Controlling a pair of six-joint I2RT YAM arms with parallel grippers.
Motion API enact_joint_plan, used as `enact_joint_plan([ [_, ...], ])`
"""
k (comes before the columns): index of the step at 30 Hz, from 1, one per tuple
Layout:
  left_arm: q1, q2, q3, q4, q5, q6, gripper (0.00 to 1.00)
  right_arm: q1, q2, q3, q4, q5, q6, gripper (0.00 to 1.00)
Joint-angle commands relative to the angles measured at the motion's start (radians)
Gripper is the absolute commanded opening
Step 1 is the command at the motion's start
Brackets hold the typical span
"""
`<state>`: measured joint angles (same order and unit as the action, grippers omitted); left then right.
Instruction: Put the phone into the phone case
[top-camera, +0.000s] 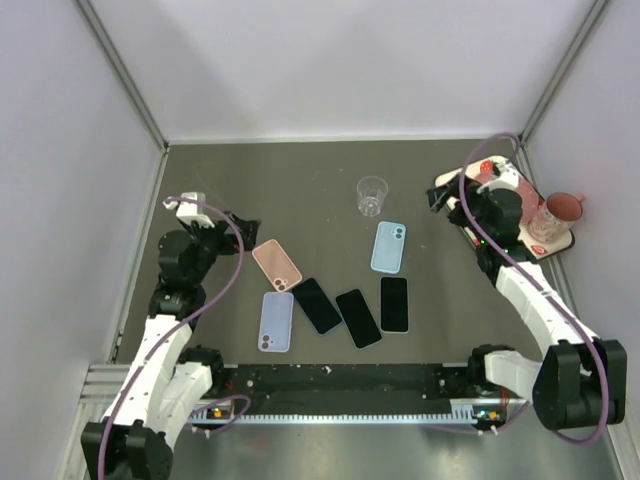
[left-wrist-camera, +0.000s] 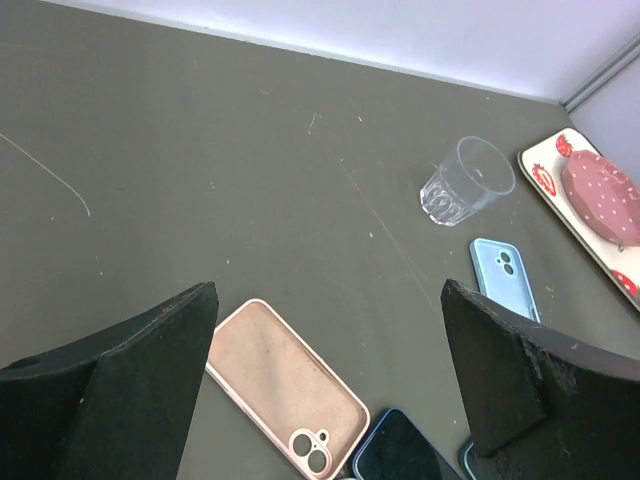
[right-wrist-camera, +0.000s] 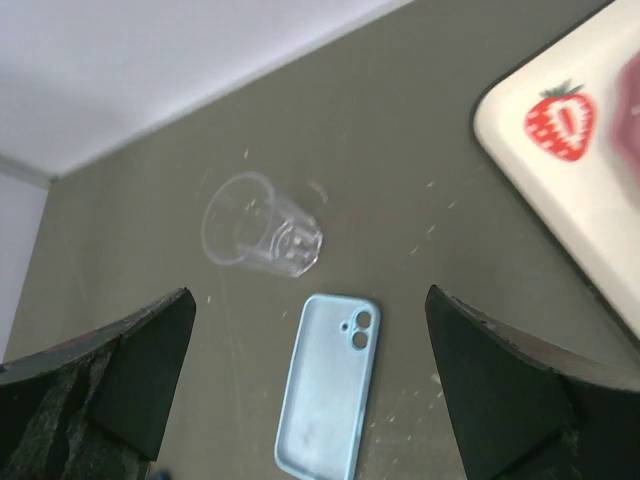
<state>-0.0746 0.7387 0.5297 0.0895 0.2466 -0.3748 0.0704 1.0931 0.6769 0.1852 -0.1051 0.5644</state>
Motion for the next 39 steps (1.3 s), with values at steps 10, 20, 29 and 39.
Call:
enact_joint_plan([
  [10,0.004,0.204,0.064,0.236,0.167,-0.196,0.99,0.157,0.126,0.116,-0.283,-0.022,-0.083,0.98],
  [20,-0.24,0.504,0.308,0.038,0.085,-0.063,0.98,0.209,0.18,0.07,-0.329,-0.008,-0.081,0.91],
  [29,-0.557,0.864,0.568,-0.143,0.003,0.019,0.88,0.212,0.272,0.073,-0.326,-0.065,-0.07,0.86],
  [39,-0.668,1.142,0.736,-0.151,-0.001,-0.047,0.85,0.221,0.419,0.098,-0.282,-0.111,-0.06,0.84],
])
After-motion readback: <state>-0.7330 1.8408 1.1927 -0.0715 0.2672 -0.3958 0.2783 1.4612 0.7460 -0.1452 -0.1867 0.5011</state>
